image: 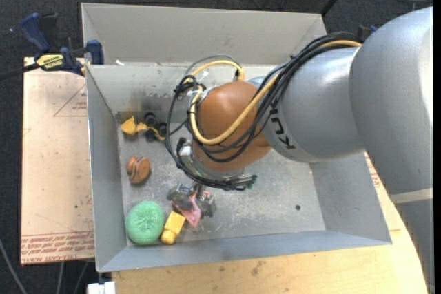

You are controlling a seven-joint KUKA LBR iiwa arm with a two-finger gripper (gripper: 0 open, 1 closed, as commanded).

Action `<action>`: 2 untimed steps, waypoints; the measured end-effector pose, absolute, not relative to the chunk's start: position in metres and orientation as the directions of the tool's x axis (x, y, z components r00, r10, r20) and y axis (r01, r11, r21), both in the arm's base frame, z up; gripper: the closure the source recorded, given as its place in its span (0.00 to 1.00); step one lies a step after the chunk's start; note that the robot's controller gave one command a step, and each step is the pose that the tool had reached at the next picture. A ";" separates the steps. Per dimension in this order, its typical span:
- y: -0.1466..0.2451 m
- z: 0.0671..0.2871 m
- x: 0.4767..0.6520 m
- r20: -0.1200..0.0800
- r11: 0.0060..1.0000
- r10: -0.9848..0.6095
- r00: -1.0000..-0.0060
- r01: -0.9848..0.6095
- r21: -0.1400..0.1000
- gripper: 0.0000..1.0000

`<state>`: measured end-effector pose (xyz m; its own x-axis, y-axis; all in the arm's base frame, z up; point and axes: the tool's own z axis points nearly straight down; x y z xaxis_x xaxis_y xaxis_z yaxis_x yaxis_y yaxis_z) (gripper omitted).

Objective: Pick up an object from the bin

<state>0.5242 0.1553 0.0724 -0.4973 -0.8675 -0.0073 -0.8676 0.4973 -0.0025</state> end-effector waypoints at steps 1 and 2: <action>0.134 0.122 0.525 0.001 0.494 -0.869 -0.494 -0.869 0.005 1.00; 0.126 0.140 0.539 -0.011 0.482 -0.876 -0.482 -0.876 -0.011 1.00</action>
Offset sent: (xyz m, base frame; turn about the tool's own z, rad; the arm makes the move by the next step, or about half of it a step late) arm 0.0219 -0.0354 -0.0024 -0.0494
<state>0.5387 0.1262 0.1400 -0.4822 -0.8760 -0.0108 -0.8760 0.4823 -0.0105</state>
